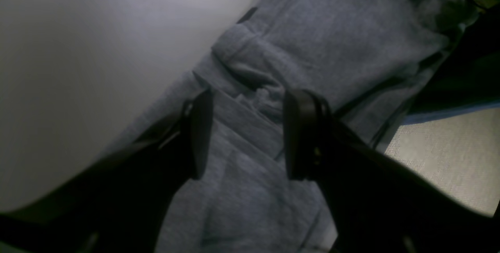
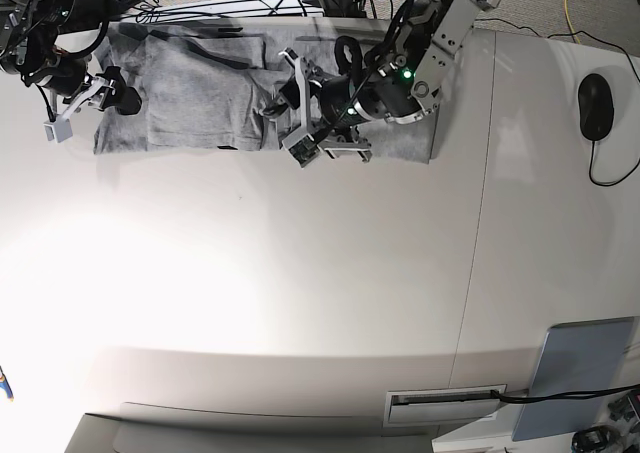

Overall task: Fold the T-shirt properly
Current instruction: 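Grasp the middle of the folded strip with the left gripper and press it down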

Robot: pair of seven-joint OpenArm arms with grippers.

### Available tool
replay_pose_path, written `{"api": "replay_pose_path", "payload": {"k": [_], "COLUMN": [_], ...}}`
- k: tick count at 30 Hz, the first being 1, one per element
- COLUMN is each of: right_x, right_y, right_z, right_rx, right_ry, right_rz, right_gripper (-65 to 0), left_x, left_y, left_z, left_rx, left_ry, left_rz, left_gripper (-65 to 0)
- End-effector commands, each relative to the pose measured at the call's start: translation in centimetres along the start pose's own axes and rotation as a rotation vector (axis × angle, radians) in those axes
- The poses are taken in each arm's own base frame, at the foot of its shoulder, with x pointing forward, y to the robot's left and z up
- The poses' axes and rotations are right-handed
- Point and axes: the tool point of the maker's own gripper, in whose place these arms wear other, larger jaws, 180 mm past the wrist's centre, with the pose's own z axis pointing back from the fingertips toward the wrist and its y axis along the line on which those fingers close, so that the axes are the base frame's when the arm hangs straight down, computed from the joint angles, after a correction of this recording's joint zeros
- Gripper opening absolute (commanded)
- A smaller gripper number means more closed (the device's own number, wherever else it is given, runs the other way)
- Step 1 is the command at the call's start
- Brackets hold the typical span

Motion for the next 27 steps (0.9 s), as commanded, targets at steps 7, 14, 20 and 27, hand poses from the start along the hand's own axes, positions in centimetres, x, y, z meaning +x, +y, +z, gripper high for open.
{"api": "replay_pose_path", "payload": {"k": [7,14,20,27], "right_x": [-2.9,-3.5,-3.9,-3.6], "right_y": [0.7,1.8,2.5,2.8], "right_z": [-0.6,-1.6,-2.2,-2.5], "right_rx": [0.022,0.056,0.077,0.084], "right_ry": [0.111,0.091,0.081,0.048], "right_rz": [-0.009,-0.033,-0.035,-0.027], "right_gripper": [-29.4,-29.4,-29.4,-29.4], "left_x": [1.6,1.5,1.5,1.1], "left_y": [-0.2,0.2,0.1,-0.1], "left_z": [0.3,0.3,0.3,0.3], "left_rx": [-0.006,0.013,0.012,0.008], "left_ry": [-0.055,-0.047,-0.047,-0.041], "left_rz": [-0.010,-0.020,-0.020,-0.012], "left_gripper": [-35.0,-35.0,-35.0,-35.0]}}
